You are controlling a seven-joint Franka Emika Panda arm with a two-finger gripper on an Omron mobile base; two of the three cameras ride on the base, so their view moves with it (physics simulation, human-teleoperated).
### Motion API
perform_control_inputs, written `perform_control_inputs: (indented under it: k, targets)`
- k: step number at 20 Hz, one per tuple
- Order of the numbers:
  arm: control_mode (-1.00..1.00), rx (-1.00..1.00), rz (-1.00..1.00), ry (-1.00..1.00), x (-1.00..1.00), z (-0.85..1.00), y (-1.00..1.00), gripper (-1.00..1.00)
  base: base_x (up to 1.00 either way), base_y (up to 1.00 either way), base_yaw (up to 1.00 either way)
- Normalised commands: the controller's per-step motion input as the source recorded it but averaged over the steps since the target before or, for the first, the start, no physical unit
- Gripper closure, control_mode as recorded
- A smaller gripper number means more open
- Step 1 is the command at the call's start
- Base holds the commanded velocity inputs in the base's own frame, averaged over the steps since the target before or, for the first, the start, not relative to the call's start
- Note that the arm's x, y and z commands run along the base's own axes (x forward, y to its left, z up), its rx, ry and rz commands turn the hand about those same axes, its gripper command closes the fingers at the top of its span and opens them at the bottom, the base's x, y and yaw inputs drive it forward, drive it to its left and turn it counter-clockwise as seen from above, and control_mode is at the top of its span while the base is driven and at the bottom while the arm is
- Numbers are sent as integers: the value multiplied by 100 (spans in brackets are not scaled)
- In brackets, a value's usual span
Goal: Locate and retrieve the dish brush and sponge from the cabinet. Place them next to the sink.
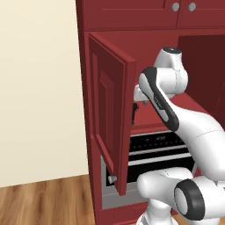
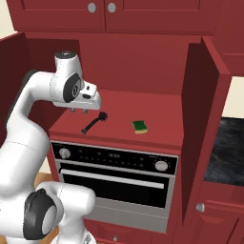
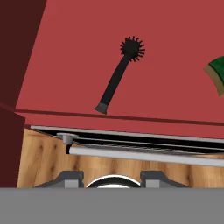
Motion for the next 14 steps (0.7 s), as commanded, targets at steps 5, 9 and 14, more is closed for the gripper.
perform_control_inputs:
  k: [5,9,14]
  targets:
    - [-100,0,-4,1,0,-11,-5,-100,0,0,0]
    - [-100,0,0,0,3,-20,-3,-100,0,0,0]
    - [-100,0,-5,0,13,-20,6,-100,0,0,0]
